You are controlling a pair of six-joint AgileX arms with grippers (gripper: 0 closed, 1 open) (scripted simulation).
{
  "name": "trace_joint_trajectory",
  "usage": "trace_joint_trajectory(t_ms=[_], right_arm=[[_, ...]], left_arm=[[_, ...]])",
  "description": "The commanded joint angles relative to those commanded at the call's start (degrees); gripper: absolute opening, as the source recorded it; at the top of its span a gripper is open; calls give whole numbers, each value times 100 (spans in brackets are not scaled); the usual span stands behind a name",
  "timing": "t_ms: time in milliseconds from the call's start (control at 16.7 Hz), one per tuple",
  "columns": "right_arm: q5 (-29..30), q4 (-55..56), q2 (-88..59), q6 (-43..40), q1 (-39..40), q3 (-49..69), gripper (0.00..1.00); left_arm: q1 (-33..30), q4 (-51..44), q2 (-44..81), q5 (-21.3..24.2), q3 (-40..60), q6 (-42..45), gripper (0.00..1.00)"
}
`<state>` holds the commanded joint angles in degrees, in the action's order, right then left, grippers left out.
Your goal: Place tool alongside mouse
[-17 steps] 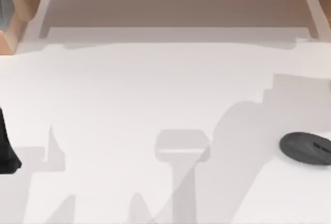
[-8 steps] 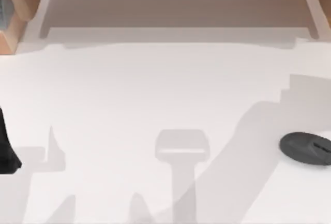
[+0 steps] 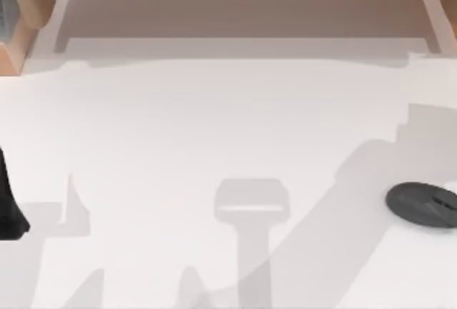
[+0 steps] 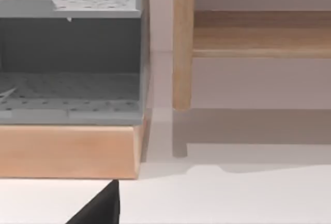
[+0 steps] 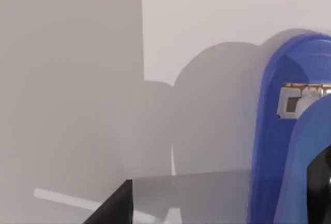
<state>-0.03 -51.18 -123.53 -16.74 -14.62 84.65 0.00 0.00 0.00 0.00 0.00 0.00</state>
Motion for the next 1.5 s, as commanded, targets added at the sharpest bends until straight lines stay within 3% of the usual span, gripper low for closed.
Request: trace_joint_trajectory(t_ms=[600, 1500], right_arm=[[0, 0, 0, 0, 0, 0, 2], [11, -531, 233, -10, 4, 308, 0]], left_arm=[[0, 0, 0, 0, 0, 0, 100], [0, 0, 0, 0, 0, 0, 100]])
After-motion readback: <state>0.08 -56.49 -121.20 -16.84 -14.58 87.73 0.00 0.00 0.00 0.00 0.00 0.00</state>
